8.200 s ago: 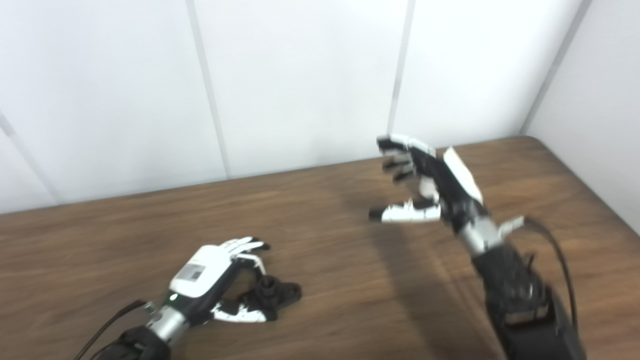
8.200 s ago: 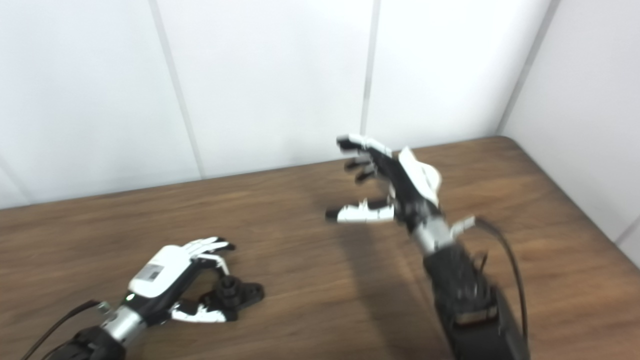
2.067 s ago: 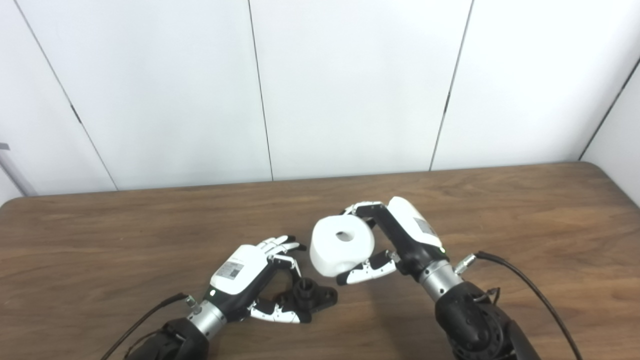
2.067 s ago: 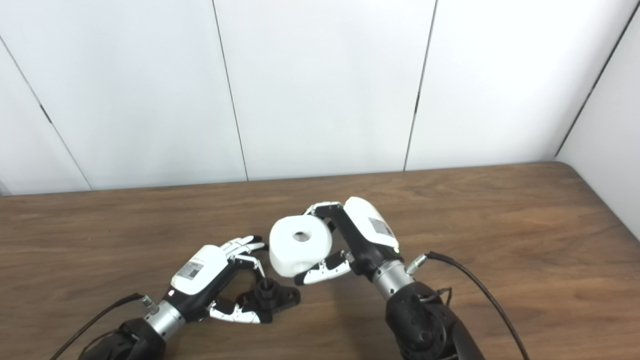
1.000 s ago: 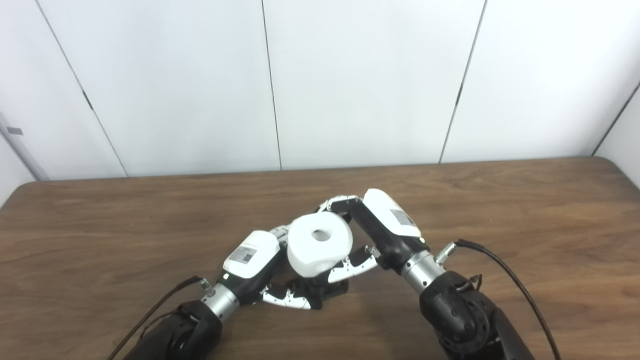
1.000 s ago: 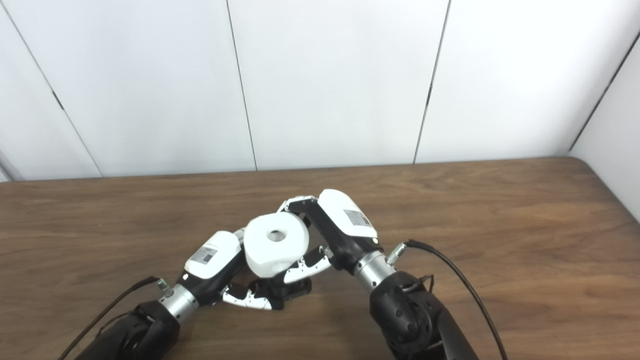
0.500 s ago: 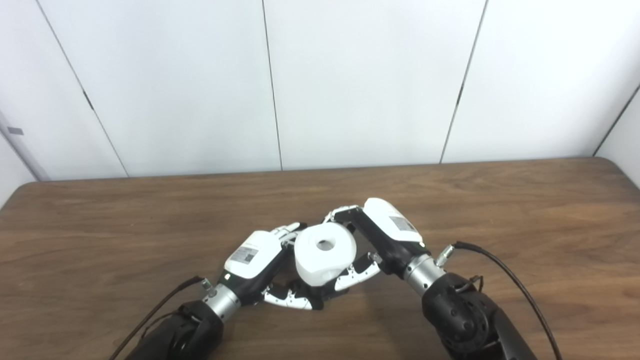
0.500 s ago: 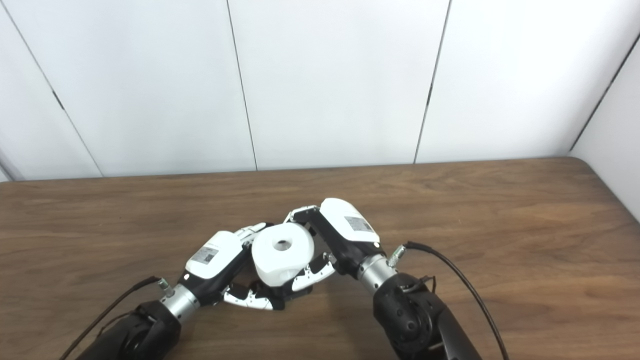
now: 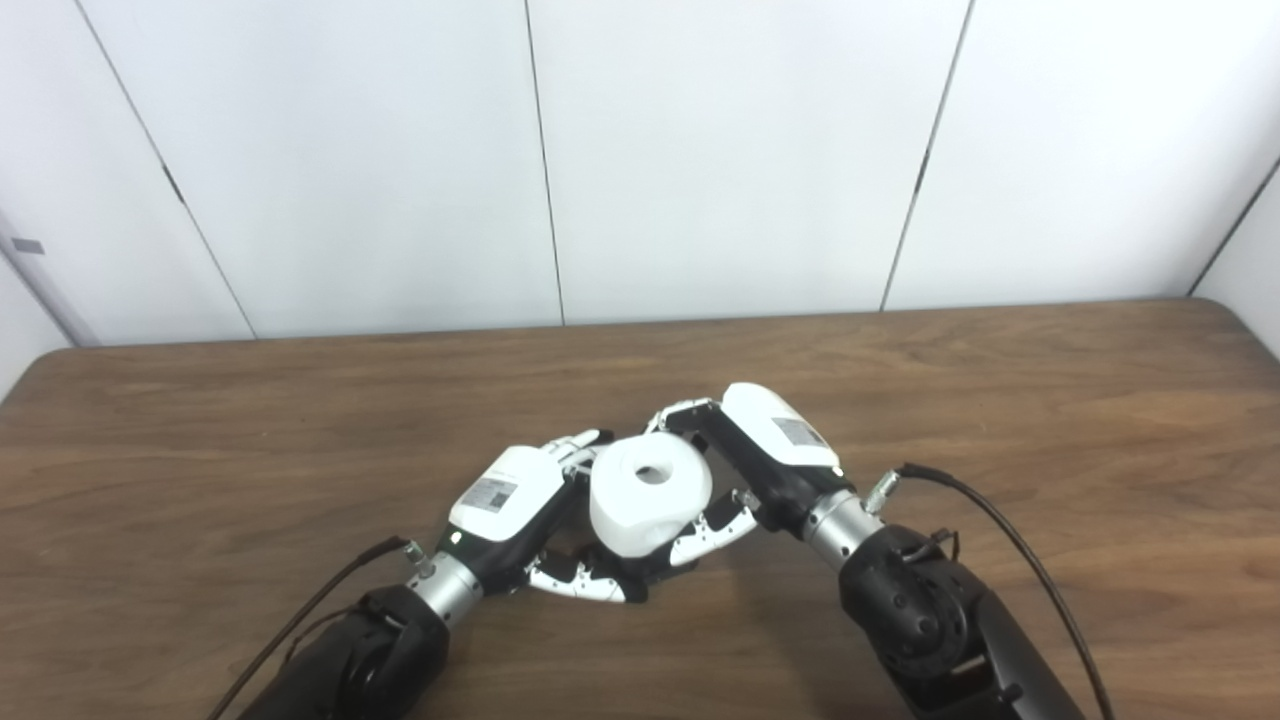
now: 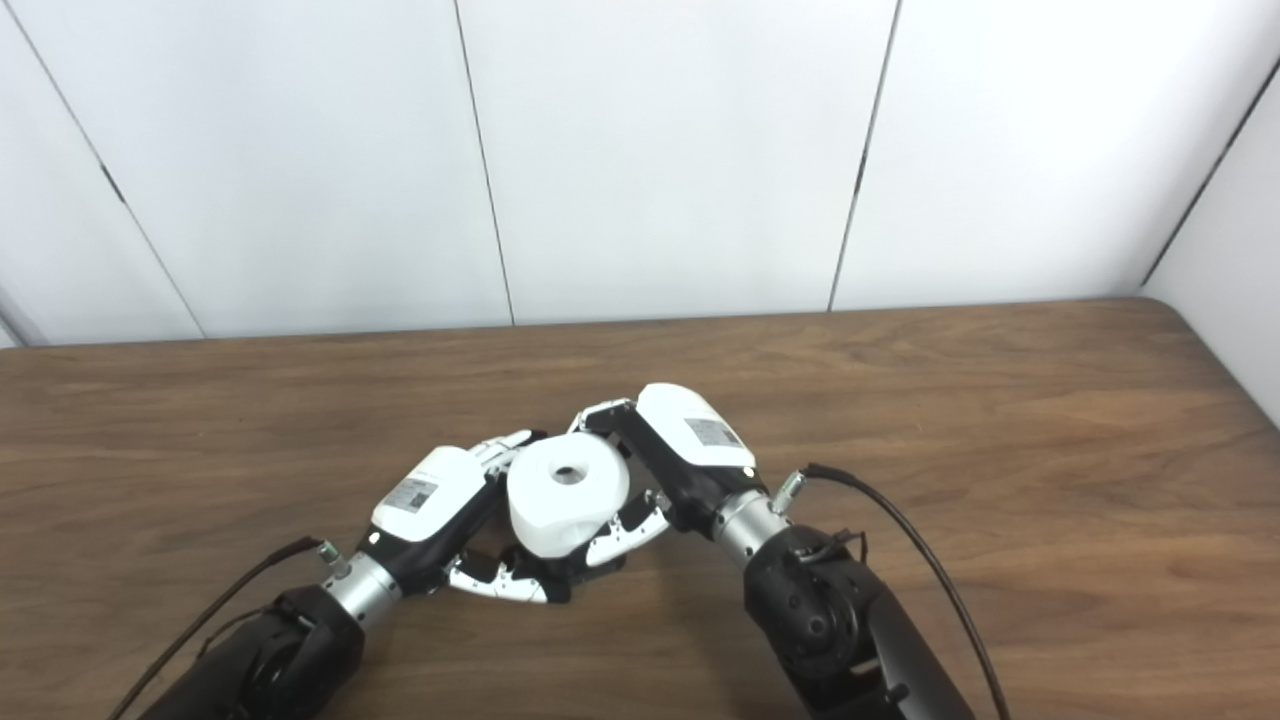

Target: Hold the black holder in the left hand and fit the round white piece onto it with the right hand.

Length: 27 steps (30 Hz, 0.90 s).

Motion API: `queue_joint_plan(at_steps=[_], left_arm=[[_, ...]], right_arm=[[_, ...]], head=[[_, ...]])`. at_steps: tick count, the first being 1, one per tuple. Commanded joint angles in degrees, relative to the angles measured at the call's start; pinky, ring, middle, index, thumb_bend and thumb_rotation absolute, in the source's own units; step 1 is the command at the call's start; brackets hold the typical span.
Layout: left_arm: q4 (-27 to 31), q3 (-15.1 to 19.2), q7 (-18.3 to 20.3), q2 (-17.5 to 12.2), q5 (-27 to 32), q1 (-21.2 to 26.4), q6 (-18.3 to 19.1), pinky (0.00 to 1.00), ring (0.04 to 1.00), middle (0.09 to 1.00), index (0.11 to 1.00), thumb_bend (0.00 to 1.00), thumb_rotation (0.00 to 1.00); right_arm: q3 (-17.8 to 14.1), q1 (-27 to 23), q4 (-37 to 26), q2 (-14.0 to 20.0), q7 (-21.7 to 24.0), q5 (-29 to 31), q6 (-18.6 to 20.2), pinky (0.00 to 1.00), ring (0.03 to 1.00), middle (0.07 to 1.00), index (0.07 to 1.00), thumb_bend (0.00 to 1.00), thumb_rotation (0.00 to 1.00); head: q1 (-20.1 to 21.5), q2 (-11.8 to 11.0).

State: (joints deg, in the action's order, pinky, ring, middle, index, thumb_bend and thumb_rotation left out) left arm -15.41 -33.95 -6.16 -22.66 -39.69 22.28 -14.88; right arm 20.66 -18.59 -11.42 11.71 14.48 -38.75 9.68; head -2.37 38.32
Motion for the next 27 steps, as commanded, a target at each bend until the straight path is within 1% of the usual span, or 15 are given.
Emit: queue_joint_plan(at_steps=[1,11,13,20,22,27], left_arm=[[-2.3,-3.8,7.6,0.6,-4.2,-3.3,2.4,0.9,0.923,0.849,0.483,0.53,0.06],[-2.3,-3.9,7.8,1.1,-4.3,-3.0,3.0,0.91,0.925,0.852,0.482,0.53,0.06],[-1.9,-4.0,8.4,1.1,-4.3,-3.0,3.4,0.91,0.927,0.852,0.482,0.53,0.06],[-2.0,-4.1,8.7,1.2,-4.3,-2.8,3.5,0.92,0.934,0.861,0.482,0.53,0.06],[-2.0,-4.1,8.8,1.2,-4.2,-2.7,3.5,0.92,0.935,0.862,0.483,0.53,0.06],[-2.0,-4.0,9.0,1.2,-4.1,-2.8,3.7,0.92,0.935,0.865,0.483,0.53,0.06]], right_arm=[[0.0,-1.9,0.2,0.6,-0.7,-0.8,-2.1,0.61,0.722,0.702,0.48,0.52,0.13],[0.5,-2.6,0.8,1.6,0.1,-1.2,-4.0,0.61,0.723,0.696,0.479,0.52,0.14],[0.9,-2.8,0.7,1.9,1.0,-1.5,-3.9,0.62,0.727,0.697,0.479,0.52,0.14],[2.7,-3.9,-0.9,4.3,5.1,-3.3,-3.3,0.63,0.732,0.708,0.48,0.52,0.14],[3.1,-4.3,-1.1,4.9,5.9,-3.6,-3.5,0.63,0.725,0.705,0.479,0.52,0.14],[3.6,-5.6,-1.6,6.3,8.5,-3.9,-3.0,0.63,0.744,0.714,0.48,0.53,0.14]], head=[[-0.1,0.2],[-0.6,0.7],[-0.7,0.7],[-0.8,0.9],[-0.8,0.9],[-0.8,1.1]])
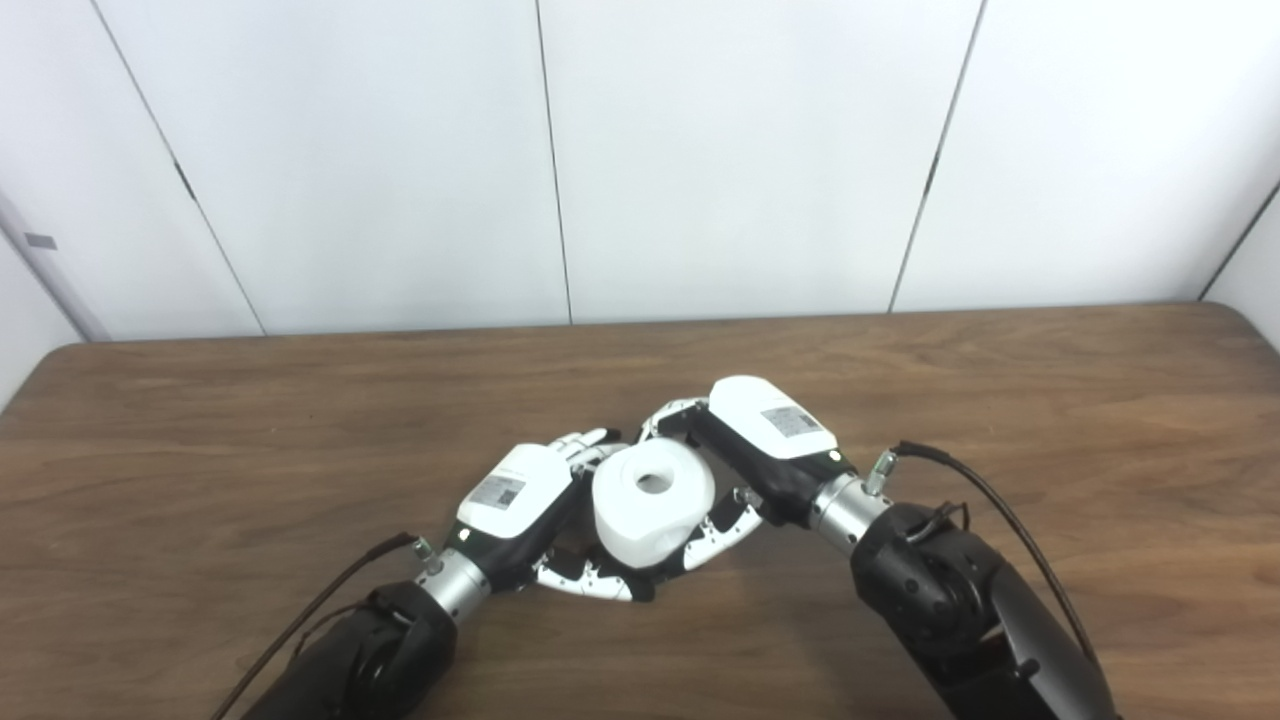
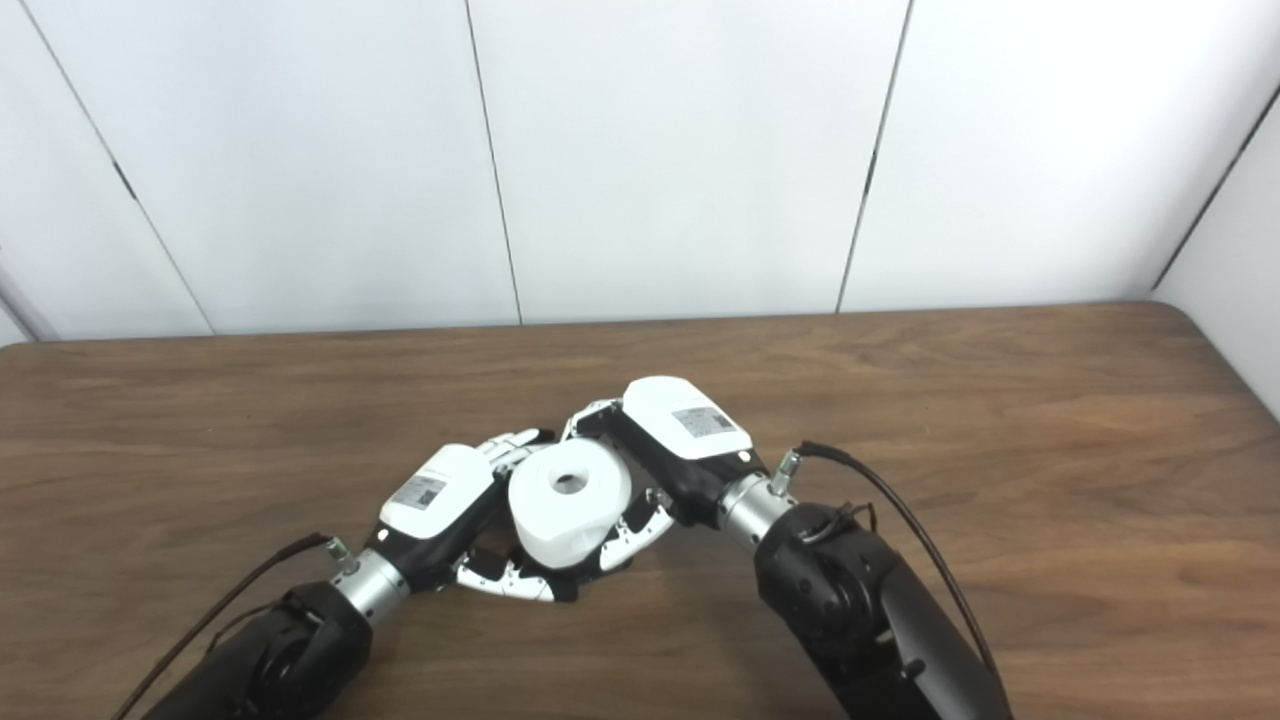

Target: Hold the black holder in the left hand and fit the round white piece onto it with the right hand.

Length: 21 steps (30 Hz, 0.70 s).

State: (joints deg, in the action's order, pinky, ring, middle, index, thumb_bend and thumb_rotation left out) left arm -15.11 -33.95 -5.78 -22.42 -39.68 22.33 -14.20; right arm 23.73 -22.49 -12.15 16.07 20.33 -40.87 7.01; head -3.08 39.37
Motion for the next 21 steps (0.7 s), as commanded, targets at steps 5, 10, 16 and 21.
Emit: queue_joint_plan(at_steps=[5,10,16,21], left_arm=[[-2.1,-3.9,8.8,0.9,-4.0,-2.9,2.9,0.92,0.934,0.866,0.482,0.53,0.06],[-1.9,-3.7,8.7,0.8,-3.8,-3.1,2.7,0.91,0.926,0.864,0.483,0.53,0.06],[-0.8,-3.7,9.6,0.5,-3.6,-3.3,3.5,0.92,0.928,0.863,0.483,0.53,0.06],[-0.7,-3.9,9.9,0.5,-4.1,-3.3,3.9,0.92,0.93,0.865,0.483,0.53,0.06]], right_arm=[[0.4,-2.7,-1.3,2.6,4.3,-1.5,0.0,0.64,0.741,0.713,0.48,0.53,0.14],[0.5,-2.9,-1.5,2.8,5.2,-1.9,0.0,0.64,0.739,0.713,0.48,0.53,0.14],[0.3,-3.4,-1.9,3.1,6.8,-2.2,0.4,0.68,0.746,0.717,0.48,0.53,0.14],[0.1,-4.1,-1.9,3.6,7.6,-2.0,-0.1,0.67,0.744,0.719,0.481,0.53,0.14]], head=[[-0.1,0.1],[-0.1,0.2],[0.0,0.5],[0.1,0.6]])
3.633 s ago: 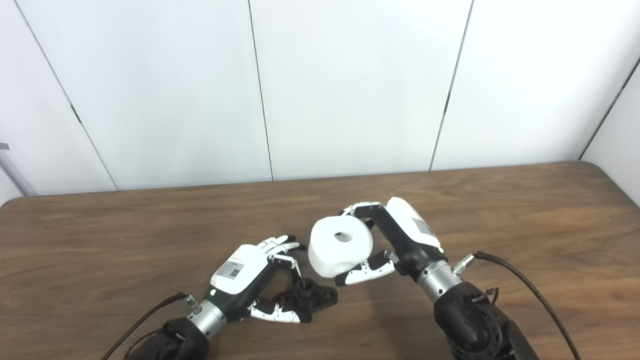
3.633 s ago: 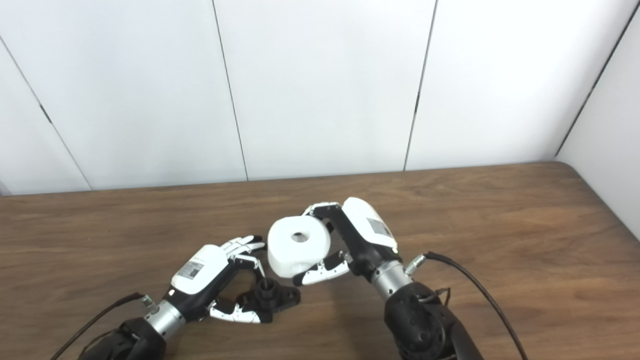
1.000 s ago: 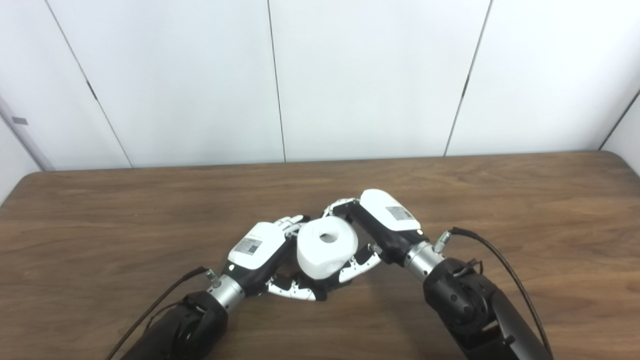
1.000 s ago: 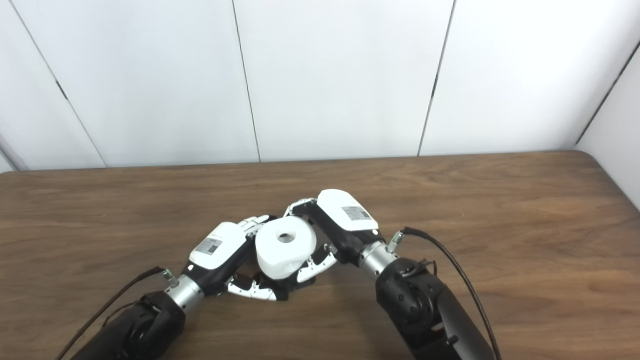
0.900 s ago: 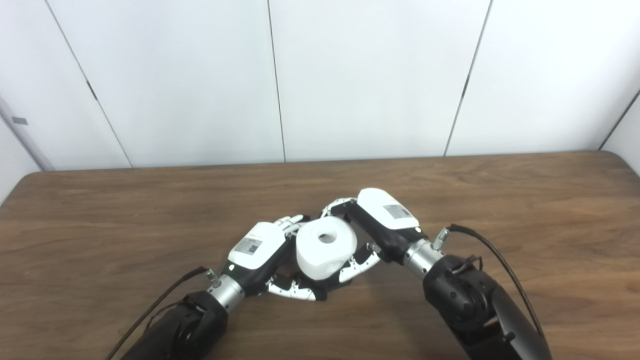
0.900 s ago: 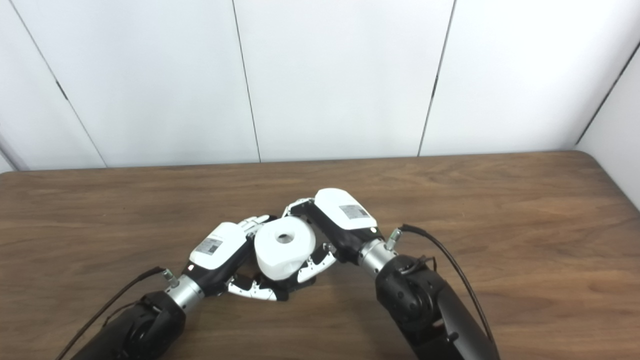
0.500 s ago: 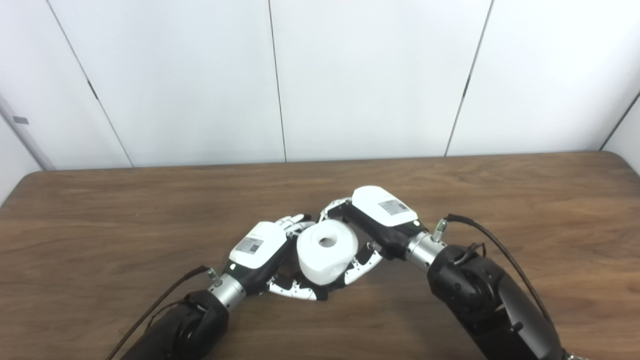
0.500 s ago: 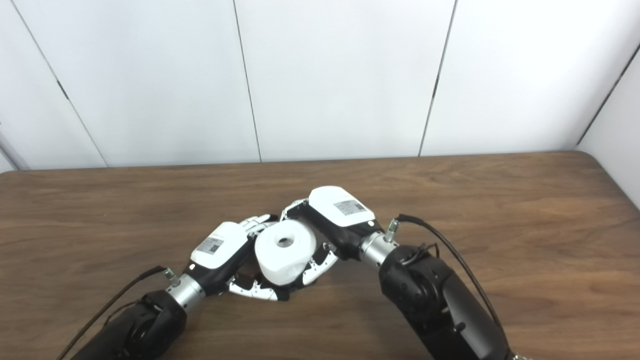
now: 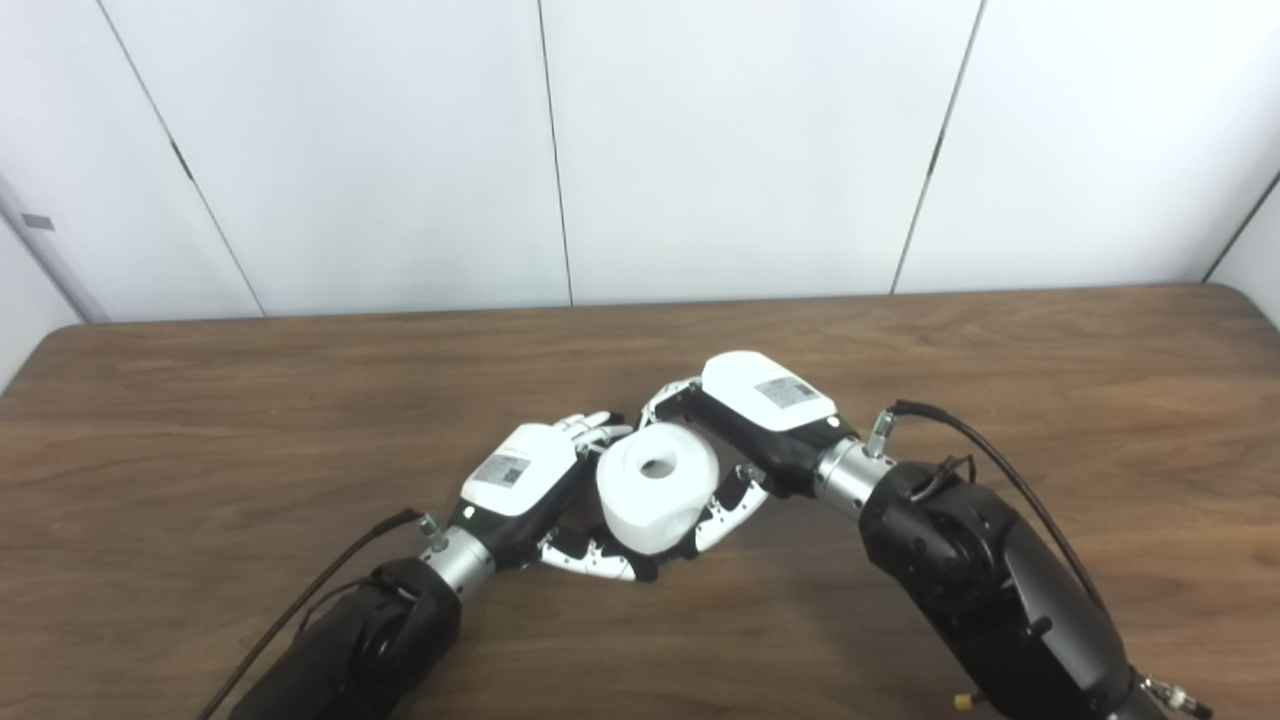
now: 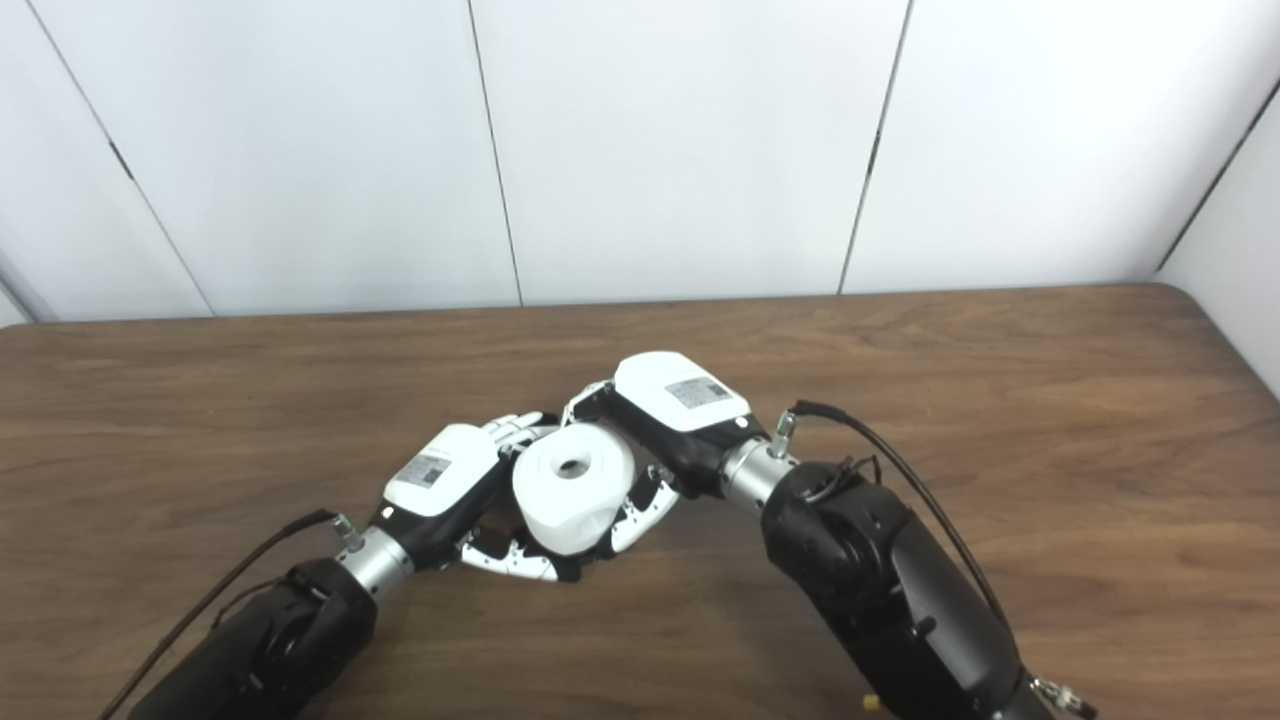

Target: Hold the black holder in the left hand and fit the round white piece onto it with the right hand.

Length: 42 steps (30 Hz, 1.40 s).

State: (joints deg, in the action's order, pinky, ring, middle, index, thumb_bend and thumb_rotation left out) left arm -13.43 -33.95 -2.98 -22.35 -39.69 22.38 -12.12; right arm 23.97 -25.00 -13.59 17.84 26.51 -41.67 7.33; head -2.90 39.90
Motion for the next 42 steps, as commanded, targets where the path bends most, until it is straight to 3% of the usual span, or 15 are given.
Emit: queue_joint_plan(at_steps=[1,10,23,42], left_arm=[[-2.5,-3.9,7.0,0.5,-4.1,-3.3,1.7,0.92,0.929,0.865,0.483,0.53,0.06],[-1.8,-3.8,7.8,0.4,-3.9,-3.5,2.2,0.93,0.933,0.872,0.483,0.53,0.06],[-1.8,-3.8,7.6,0.2,-3.9,-3.5,1.8,0.91,0.926,0.869,0.483,0.53,0.06],[-1.5,-3.7,8.4,0.8,-3.3,-3.3,2.7,0.93,0.924,0.862,0.483,0.53,0.06]], right_arm=[[-0.2,-1.7,-0.4,1.8,1.6,-1.1,-0.5,0.66,0.739,0.718,0.481,0.53,0.14],[-0.3,-2.3,0.0,2.2,2.2,-1.0,0.0,0.65,0.727,0.718,0.481,0.53,0.14],[-0.6,-2.9,0.0,2.1,3.4,-1.4,1.3,0.71,0.736,0.723,0.48,0.52,0.14],[1.6,-1.1,1.7,0.2,0.7,-2.7,0.4,0.64,0.717,0.713,0.481,0.52,0.14]], head=[[0.0,0.1],[-0.3,0.3],[-0.3,0.6],[-0.9,1.3]])
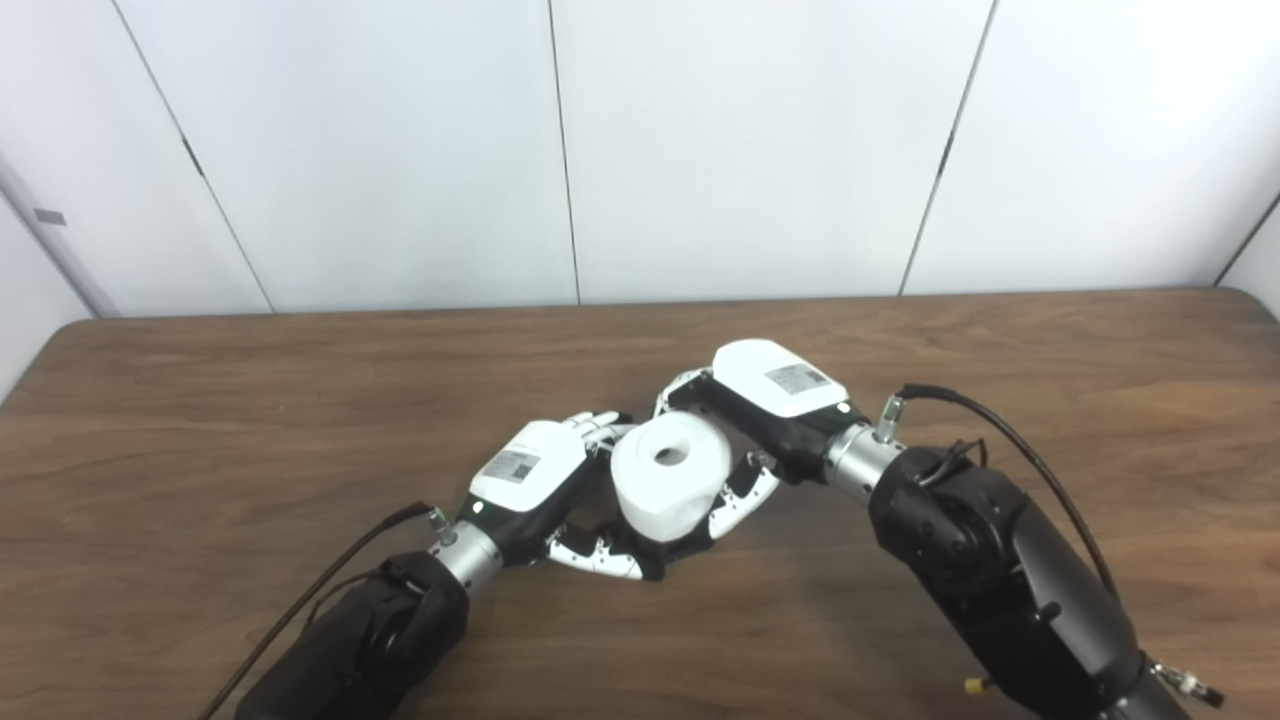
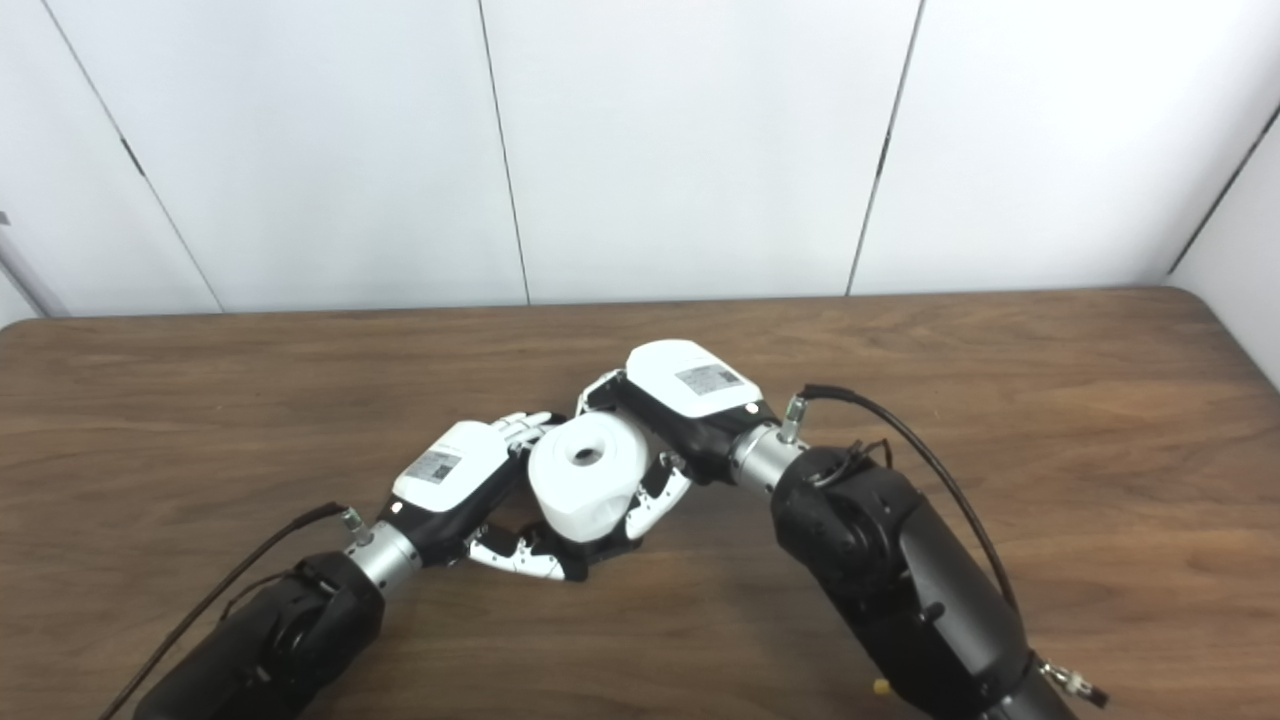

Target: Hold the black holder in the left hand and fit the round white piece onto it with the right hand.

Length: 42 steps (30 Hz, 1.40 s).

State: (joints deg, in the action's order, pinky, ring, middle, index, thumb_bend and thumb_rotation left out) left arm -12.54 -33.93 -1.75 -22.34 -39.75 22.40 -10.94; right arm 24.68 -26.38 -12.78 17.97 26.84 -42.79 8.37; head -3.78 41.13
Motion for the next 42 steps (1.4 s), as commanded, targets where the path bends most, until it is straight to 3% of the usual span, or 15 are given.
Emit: queue_joint_plan(at_steps=[1,13,28,42], left_arm=[[-2.4,-3.8,7.2,0.8,-3.4,-3.3,1.6,0.92,0.925,0.863,0.483,0.53,0.06],[-2.8,-3.7,5.9,0.9,-3.5,-3.4,0.9,0.92,0.919,0.853,0.482,0.53,0.06],[-2.6,-3.5,5.9,0.6,-3.2,-3.5,0.6,0.91,0.919,0.859,0.483,0.53,0.06],[-1.9,-3.4,6.0,0.9,-3.4,-3.7,1.3,0.9,0.91,0.849,0.482,0.53,0.06]], right_arm=[[1.1,0.4,1.1,-0.1,0.2,-1.6,-0.8,0.63,0.716,0.71,0.481,0.53,0.14],[3.1,0.8,2.9,0.5,-0.1,-1.3,-2.0,0.67,0.719,0.706,0.481,0.52,0.14],[3.0,1.5,3.4,1.9,-0.4,-1.4,-3.5,0.71,0.718,0.708,0.481,0.52,0.13],[4.3,2.6,1.7,2.5,1.1,-1.2,-2.8,0.66,0.717,0.707,0.48,0.53,0.14]], head=[[-0.1,0.1],[-0.9,0.4],[-0.8,0.5],[-1.3,1.0]])
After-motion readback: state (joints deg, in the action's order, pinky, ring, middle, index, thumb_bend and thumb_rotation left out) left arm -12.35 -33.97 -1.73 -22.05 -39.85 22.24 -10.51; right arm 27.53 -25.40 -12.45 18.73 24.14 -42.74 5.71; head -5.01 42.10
